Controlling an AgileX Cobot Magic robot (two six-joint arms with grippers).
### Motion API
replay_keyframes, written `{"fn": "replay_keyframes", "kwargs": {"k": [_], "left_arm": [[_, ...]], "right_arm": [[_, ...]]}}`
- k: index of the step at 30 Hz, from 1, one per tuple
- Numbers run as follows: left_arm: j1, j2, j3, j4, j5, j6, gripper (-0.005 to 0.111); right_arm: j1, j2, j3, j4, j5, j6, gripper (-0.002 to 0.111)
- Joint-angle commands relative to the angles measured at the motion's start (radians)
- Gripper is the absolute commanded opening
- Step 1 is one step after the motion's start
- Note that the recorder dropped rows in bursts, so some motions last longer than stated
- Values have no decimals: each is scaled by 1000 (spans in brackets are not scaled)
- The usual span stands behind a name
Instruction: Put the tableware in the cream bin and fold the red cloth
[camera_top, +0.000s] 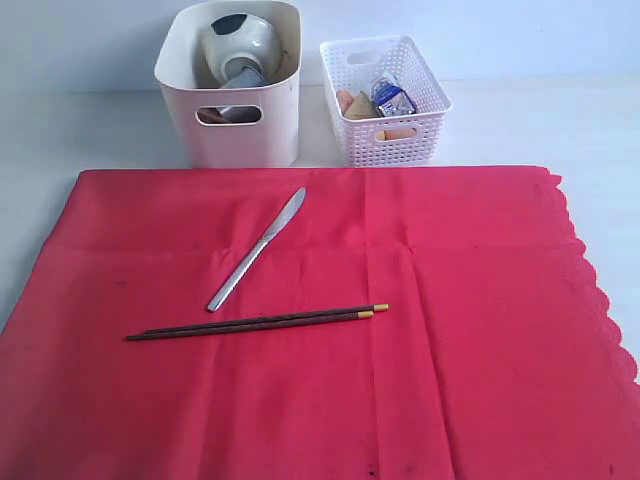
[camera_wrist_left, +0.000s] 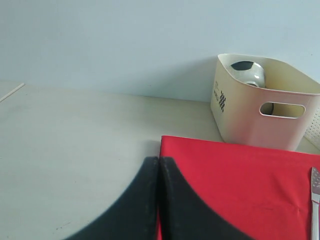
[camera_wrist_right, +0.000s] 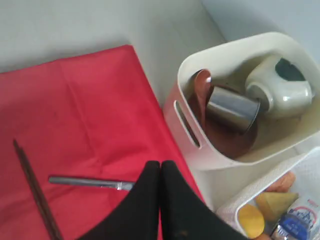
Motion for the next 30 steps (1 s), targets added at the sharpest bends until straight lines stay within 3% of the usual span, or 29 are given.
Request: {"fn": "replay_keyframes", "kwargs": {"k": [1,18,30], "left_arm": [[1,-7,0,-6,-3,1,3],[1,-7,0,-6,-3,1,3],[1,-7,0,-6,-3,1,3]], "right_arm": [[2,-64,135,59,-23,-51,0],[2,-261,710,142,-357,-100,0],[32,-266,931,378,-395,-372,0]]}}
